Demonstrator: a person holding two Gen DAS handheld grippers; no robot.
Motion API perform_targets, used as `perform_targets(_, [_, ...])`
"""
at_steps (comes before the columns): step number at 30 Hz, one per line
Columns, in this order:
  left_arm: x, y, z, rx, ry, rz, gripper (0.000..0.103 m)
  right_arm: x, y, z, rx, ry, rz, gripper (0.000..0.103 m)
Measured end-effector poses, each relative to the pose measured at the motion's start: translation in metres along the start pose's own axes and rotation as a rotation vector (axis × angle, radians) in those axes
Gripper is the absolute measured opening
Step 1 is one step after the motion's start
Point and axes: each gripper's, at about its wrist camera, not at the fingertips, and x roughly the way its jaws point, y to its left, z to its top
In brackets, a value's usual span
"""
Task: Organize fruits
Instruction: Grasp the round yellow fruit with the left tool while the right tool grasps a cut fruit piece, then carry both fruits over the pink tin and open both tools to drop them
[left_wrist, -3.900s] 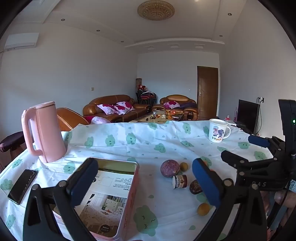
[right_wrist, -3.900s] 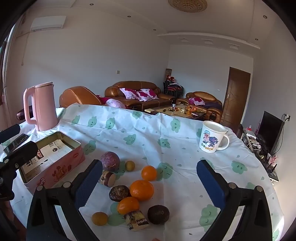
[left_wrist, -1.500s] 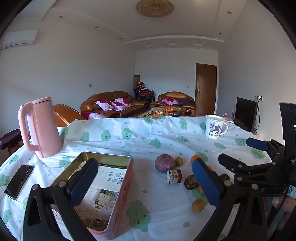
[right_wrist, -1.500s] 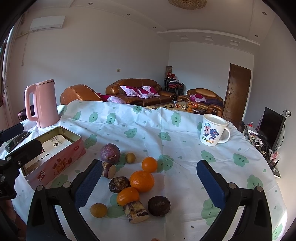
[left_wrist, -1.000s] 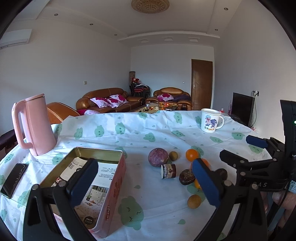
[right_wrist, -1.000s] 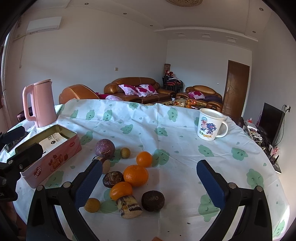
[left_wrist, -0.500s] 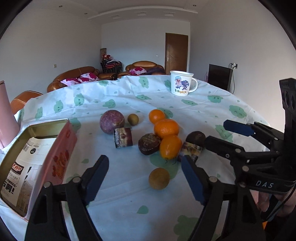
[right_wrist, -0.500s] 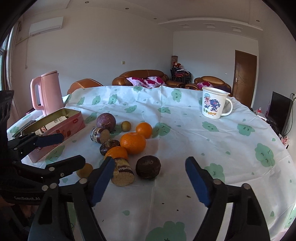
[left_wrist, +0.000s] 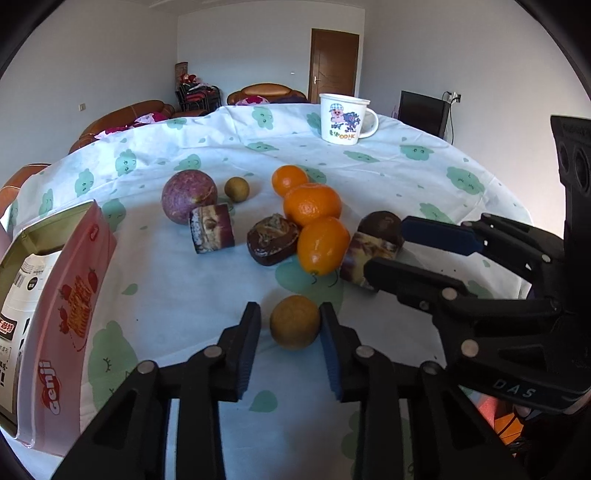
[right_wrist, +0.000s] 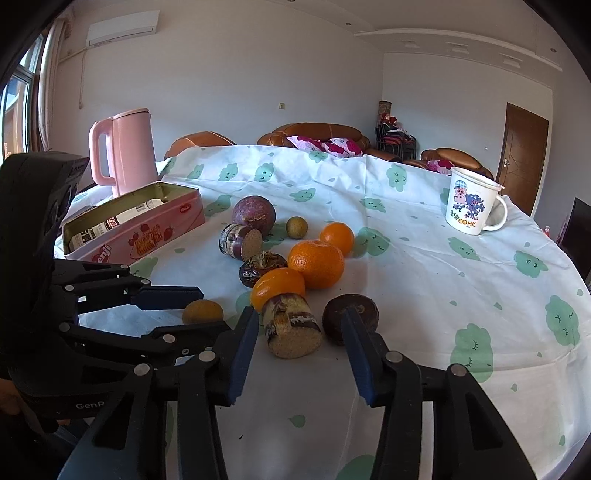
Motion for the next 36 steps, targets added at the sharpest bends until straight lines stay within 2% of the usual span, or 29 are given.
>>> perform_targets(2, [-0.001, 0.002, -0.001, -0.001, -0.002, -0.013, 0.027, 0.006, 0.004, -0.001, -0.023, 0.030, 0.021, 0.046])
perform_targets(4, [-0.002, 0.005, -0.001, -0.012, -0.007, -0.036, 0.027, 0.011, 0.009, -0.002, -0.054, 0.053, 0.001, 0.039])
perform_targets(9, [-0.008, 0.012, -0.003, -0.038, -0.043, -0.073, 0.027, 0.007, 0.007, -0.003, -0.032, 0.028, 0.018, 0.037])
perform_targets(16, [-0.040, 0.031, 0.002, -0.052, -0.163, 0.036, 0.027, -0.014, 0.018, 0.015, -0.041, -0.067, 0.036, 0.037])
perform_targets(23, [-0.068, 0.055, 0.006, -0.085, -0.257, 0.138, 0.027, -0.014, 0.038, 0.040, -0.071, -0.127, 0.078, 0.037])
perform_targets(31, [-0.083, 0.084, 0.003, -0.123, -0.302, 0.232, 0.027, -0.009, 0.065, 0.069, -0.097, -0.180, 0.142, 0.037])
perform_targets(36, [-0.086, 0.101, 0.001, -0.149, -0.307, 0.278, 0.027, -0.002, 0.083, 0.084, -0.119, -0.183, 0.178, 0.037])
